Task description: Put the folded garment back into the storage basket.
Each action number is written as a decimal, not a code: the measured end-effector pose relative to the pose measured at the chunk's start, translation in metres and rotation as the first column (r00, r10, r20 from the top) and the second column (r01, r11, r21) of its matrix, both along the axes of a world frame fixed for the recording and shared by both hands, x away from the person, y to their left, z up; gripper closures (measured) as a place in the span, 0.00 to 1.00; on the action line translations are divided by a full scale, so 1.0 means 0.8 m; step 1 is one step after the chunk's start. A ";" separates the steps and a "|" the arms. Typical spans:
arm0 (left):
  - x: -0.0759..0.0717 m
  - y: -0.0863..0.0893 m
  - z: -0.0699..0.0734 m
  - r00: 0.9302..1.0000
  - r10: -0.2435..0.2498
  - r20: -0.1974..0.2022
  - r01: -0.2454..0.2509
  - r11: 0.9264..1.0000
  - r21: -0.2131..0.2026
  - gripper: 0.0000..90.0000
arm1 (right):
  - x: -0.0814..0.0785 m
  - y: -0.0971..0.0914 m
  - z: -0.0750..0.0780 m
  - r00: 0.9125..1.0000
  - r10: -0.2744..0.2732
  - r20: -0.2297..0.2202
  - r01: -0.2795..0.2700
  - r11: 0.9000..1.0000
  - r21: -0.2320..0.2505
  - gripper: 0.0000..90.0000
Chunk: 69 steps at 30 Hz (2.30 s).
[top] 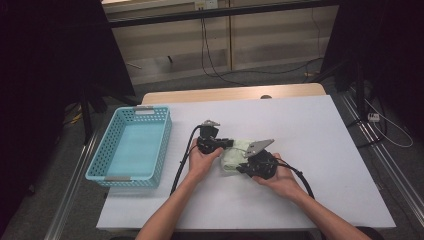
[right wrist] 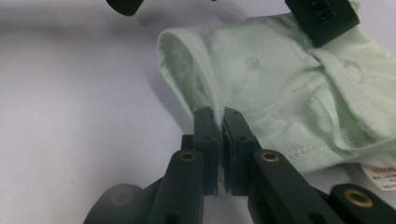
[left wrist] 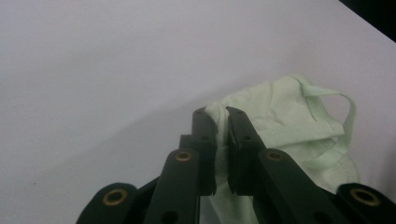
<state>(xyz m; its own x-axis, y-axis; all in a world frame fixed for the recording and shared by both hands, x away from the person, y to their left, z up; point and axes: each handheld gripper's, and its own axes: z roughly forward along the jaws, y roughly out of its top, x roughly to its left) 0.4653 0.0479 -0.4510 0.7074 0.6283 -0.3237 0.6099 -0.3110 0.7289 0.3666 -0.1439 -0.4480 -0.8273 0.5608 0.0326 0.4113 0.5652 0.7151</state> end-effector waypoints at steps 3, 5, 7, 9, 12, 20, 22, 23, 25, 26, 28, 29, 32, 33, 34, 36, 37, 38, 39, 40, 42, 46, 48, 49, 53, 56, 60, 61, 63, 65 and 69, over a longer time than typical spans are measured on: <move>0.000 0.001 0.002 1.000 -0.004 0.004 0.004 1.000 -0.003 0.93 | 0.000 -0.003 0.003 1.000 -0.002 -0.002 0.002 1.000 0.023 0.96; -0.001 0.000 0.004 1.000 0.003 0.009 -0.003 1.000 -0.013 0.93 | 0.000 -0.004 0.004 1.000 -0.002 0.001 0.002 1.000 0.028 0.96; -0.002 0.001 0.006 1.000 0.003 0.017 -0.003 1.000 -0.008 0.93 | 0.001 -0.005 0.004 1.000 -0.001 0.000 0.001 0.999 0.035 0.96; -0.002 0.002 0.008 1.000 -0.002 0.020 0.002 1.000 -0.011 0.93 | 0.000 -0.005 0.005 1.000 0.000 0.002 -0.001 0.999 0.041 0.96; -0.002 0.005 0.010 1.000 0.003 0.021 -0.002 1.000 -0.019 0.93 | 0.000 -0.005 0.007 1.000 -0.001 0.005 0.000 0.999 0.054 0.96; -0.003 0.007 0.022 0.999 0.007 0.036 -0.006 0.999 -0.035 0.93 | -0.001 -0.008 0.016 1.000 -0.005 0.016 0.003 0.995 0.101 0.96; -0.003 0.008 0.025 0.999 0.003 0.043 -0.001 0.999 -0.035 0.93 | -0.001 -0.009 0.019 1.000 -0.006 0.017 0.004 0.994 0.113 0.96; -0.003 0.009 0.028 0.999 0.002 0.044 -0.001 0.999 -0.036 0.93 | -0.002 -0.009 0.020 1.000 -0.008 0.022 0.006 0.993 0.118 0.97; -0.003 0.009 0.030 0.999 0.004 0.052 -0.002 0.999 -0.040 0.93 | -0.002 -0.009 0.023 1.000 -0.009 0.024 0.006 0.992 0.127 0.97; -0.003 0.009 0.032 0.999 0.000 0.052 0.001 0.999 -0.035 0.93 | -0.002 -0.010 0.024 1.000 -0.010 0.025 0.007 0.991 0.130 0.96; -0.004 0.009 0.034 0.998 0.002 0.057 0.001 0.999 -0.047 0.93 | -0.002 -0.009 0.025 1.000 -0.008 0.026 0.005 0.991 0.133 0.97; -0.005 0.009 0.035 0.998 0.005 0.060 -0.002 0.999 -0.051 0.93 | -0.002 -0.008 0.026 1.000 -0.006 0.028 0.003 0.991 0.134 0.97; -0.007 0.011 0.038 0.998 0.002 0.067 0.001 0.999 -0.046 0.93 | -0.003 -0.007 0.029 0.999 -0.001 0.035 -0.003 0.991 0.135 0.97; -0.007 0.012 0.040 0.998 0.002 0.070 0.001 0.999 -0.048 0.93 | -0.004 -0.006 0.030 0.999 -0.003 0.037 -0.002 0.991 0.137 0.97; -0.008 0.013 0.042 0.997 0.003 0.072 0.001 0.999 -0.050 0.93 | -0.005 -0.006 0.032 0.999 -0.002 0.041 -0.004 0.990 0.138 0.97; -0.009 0.016 0.046 0.997 0.001 0.083 0.003 0.999 -0.045 0.93 | -0.006 -0.006 0.035 0.999 -0.001 0.046 -0.006 0.990 0.144 0.97; -0.010 0.017 0.048 0.996 0.000 0.086 0.004 0.999 -0.042 0.93 | -0.006 -0.005 0.036 0.999 0.003 0.048 -0.010 0.989 0.147 0.97; -0.010 0.018 0.049 0.996 0.003 0.087 0.002 0.999 -0.050 0.93 | -0.006 -0.005 0.037 0.999 0.004 0.049 -0.011 0.989 0.146 0.97; -0.010 0.019 0.051 0.996 0.002 0.089 0.003 0.999 -0.055 0.93 | -0.006 -0.004 0.038 0.999 0.004 0.053 -0.012 0.989 0.146 0.97; -0.011 0.020 0.052 0.996 0.004 0.093 0.001 0.998 -0.057 0.93 | -0.006 -0.004 0.039 0.999 0.003 0.054 -0.011 0.989 0.149 0.97; -0.011 0.022 0.054 0.996 0.003 0.095 0.003 0.998 -0.057 0.93 | -0.006 -0.003 0.039 0.998 0.004 0.057 -0.013 0.988 0.151 0.97; -0.012 0.026 0.059 0.995 0.006 0.102 0.000 0.998 -0.060 0.93 | -0.006 -0.001 0.043 0.998 0.005 0.059 -0.014 0.987 0.160 0.97; -0.012 0.029 0.061 0.994 0.009 0.110 -0.003 0.998 -0.060 0.93 | -0.005 -0.001 0.044 0.998 0.007 0.063 -0.017 0.987 0.161 0.97; -0.012 0.030 0.061 0.994 0.010 0.109 -0.004 0.998 -0.060 0.93 | -0.005 0.001 0.045 0.998 0.006 0.063 -0.016 0.986 0.167 0.97; -0.013 0.034 0.065 0.993 0.016 0.115 -0.008 0.998 -0.068 0.93 | -0.004 0.005 0.047 0.998 0.013 0.069 -0.024 0.986 0.168 0.97; -0.013 0.039 0.070 0.992 0.023 0.122 -0.015 0.997 -0.069 0.93 | -0.003 0.007 0.051 0.997 0.014 0.076 -0.027 0.984 0.178 0.97; -0.013 0.047 0.073 0.991 0.035 0.133 -0.026 0.997 -0.073 0.93 | -0.001 0.011 0.058 0.996 0.012 0.086 -0.028 0.982 0.189 0.97; -0.013 0.048 0.074 0.991 0.037 0.132 -0.027 0.997 -0.072 0.93 | -0.001 0.013 0.059 0.996 0.017 0.089 -0.034 0.982 0.186 0.97; -0.014 0.051 0.077 0.990 0.038 0.139 -0.029 0.997 -0.069 0.93 | 0.000 0.016 0.060 0.996 0.024 0.091 -0.041 0.981 0.189 0.97; -0.015 0.053 0.079 0.989 0.040 0.142 -0.031 0.997 -0.064 0.93 | 0.001 0.019 0.061 0.995 0.030 0.095 -0.048 0.980 0.191 0.97; -0.015 0.056 0.084 0.988 0.040 0.150 -0.031 0.997 -0.067 0.93 | 0.001 0.023 0.064 0.994 0.039 0.099 -0.058 0.978 0.201 0.97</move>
